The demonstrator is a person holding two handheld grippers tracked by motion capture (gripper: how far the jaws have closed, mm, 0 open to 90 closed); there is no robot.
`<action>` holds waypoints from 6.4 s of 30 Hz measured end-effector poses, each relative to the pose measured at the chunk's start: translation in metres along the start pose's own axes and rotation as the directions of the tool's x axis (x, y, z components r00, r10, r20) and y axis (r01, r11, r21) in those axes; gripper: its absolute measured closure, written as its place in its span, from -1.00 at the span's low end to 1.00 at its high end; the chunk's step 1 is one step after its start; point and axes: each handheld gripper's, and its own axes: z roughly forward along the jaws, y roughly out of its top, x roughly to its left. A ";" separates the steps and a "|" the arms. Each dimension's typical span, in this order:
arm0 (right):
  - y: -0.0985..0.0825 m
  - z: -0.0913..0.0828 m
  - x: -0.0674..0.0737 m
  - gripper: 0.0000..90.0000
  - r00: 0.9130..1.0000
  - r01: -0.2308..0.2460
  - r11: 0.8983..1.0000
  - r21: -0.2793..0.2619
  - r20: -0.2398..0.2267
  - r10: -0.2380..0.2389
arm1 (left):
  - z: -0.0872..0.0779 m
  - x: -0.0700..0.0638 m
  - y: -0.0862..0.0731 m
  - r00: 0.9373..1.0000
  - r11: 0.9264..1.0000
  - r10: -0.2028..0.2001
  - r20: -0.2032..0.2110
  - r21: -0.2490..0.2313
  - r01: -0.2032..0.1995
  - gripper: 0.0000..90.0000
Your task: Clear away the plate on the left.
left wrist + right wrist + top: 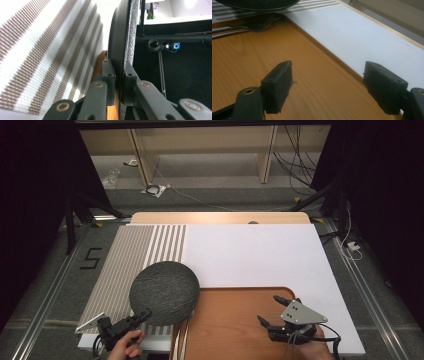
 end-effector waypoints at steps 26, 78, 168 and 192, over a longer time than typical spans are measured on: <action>0.000 -0.002 -0.002 -0.46 1.000 -0.024 0.999 -0.022 0.005 0.024 | 0.016 -0.011 -0.029 0.998 0.989 0.065 0.022 0.130 -0.067 0.90; 0.000 -0.007 -0.006 -0.46 0.997 -0.054 0.996 -0.065 0.044 0.057 | 0.085 -0.013 -0.082 0.993 0.902 0.113 -0.033 0.423 -0.088 0.85; 0.001 -0.007 -0.006 -0.46 0.998 -0.058 0.996 -0.066 0.036 0.060 | 0.058 -0.075 -0.072 0.608 0.567 0.792 0.053 0.304 -0.765 -0.16; 0.001 -0.009 -0.007 -0.46 0.996 -0.075 0.994 -0.079 0.031 0.078 | 0.047 -0.086 -0.049 0.420 0.403 0.900 0.114 0.147 -0.903 -0.26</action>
